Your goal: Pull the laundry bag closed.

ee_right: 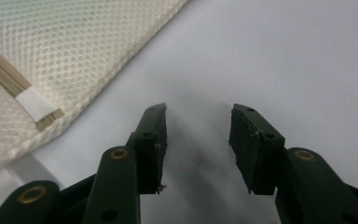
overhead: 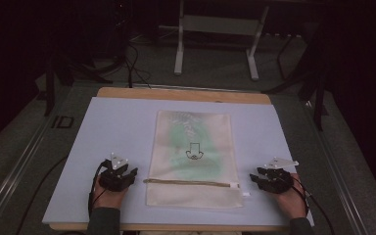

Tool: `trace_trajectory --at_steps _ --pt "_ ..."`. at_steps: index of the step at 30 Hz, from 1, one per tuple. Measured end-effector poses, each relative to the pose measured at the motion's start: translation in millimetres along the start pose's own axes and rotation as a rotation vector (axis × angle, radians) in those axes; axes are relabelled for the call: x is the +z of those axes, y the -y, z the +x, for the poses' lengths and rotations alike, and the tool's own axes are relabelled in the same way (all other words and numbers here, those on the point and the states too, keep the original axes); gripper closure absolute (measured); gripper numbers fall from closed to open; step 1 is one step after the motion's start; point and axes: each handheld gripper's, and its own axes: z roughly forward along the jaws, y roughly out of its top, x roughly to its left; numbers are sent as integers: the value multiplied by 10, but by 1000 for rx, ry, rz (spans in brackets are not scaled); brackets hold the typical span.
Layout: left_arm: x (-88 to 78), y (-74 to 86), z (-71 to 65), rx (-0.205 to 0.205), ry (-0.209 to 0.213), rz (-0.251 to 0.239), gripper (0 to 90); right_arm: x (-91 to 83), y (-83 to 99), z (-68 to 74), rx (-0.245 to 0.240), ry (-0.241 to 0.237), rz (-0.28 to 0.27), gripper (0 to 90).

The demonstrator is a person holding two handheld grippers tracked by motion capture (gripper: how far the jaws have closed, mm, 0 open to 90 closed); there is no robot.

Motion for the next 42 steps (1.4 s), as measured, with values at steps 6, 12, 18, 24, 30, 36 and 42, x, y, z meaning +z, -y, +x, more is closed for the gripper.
trace_trajectory --at_steps 6,12,18,24,30,36,42 --pt "-41 -14 27 -4 31 -21 604 7 -1 31 -7 -31 7 520" --pt "-41 -14 30 4 44 -18 604 17 -39 76 -21 -40 23 518" --pt "-44 -14 14 12 39 -23 593 0 -137 123 -65 -48 29 521" --pt "-43 -3 19 6 36 -16 593 -52 -211 125 -77 -70 40 521" --pt "-44 -1 14 9 33 -14 583 -77 -331 194 -127 -92 53 523" --pt "-50 1 21 5 32 -16 587 -65 -439 267 -156 -102 61 527" --pt "-49 0 18 3 39 -16 596 -22 -581 374 -198 -124 70 521"
